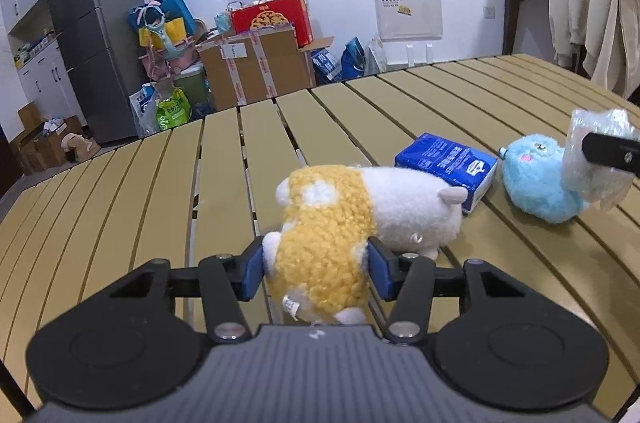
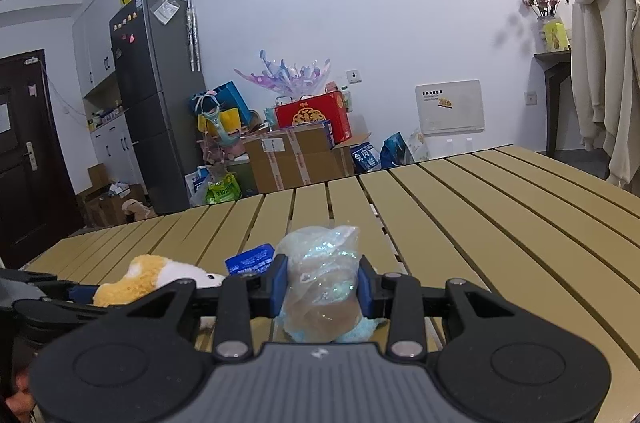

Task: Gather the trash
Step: 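Lower left tool onto the yellow-white plush sheep and close on it, then carry the plush sheep and plastic bag off the table over the black bin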

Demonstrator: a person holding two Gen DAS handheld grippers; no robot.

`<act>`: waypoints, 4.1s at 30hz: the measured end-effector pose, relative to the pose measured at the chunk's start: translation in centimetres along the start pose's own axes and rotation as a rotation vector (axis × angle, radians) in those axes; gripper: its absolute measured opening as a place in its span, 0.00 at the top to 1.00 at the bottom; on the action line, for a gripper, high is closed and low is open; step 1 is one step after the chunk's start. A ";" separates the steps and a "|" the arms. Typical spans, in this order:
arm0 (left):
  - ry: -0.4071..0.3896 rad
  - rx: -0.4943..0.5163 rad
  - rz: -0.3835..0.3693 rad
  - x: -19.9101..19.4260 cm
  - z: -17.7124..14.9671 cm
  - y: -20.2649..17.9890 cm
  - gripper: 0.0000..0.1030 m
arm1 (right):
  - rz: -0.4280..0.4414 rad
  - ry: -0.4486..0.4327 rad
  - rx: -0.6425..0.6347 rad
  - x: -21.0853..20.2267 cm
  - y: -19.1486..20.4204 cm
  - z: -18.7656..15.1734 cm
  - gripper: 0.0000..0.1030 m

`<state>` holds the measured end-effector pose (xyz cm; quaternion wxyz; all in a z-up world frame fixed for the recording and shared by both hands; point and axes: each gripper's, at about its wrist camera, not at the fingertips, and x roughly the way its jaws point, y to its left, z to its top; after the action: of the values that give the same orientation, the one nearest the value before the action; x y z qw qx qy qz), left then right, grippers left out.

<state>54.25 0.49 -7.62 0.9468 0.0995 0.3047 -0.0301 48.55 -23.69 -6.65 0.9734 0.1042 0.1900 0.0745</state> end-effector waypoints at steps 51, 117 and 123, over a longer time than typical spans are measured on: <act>0.003 -0.039 0.035 -11.3 -5.1 0.2 0.51 | 0.082 0.009 -0.099 -8.2 2.5 -2.2 0.67; 0.300 -0.291 0.224 -22.4 -30.4 3.2 0.51 | 0.090 0.615 -0.311 -18.6 8.9 -23.4 0.67; 0.367 -0.367 0.262 -21.3 -31.1 5.0 0.51 | 0.068 0.695 -0.315 -17.1 8.7 -25.0 0.67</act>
<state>19.78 11.70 -19.03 0.8737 -0.0311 0.4560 0.1666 22.27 -14.06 -21.24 0.8520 -0.0717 0.4913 0.1659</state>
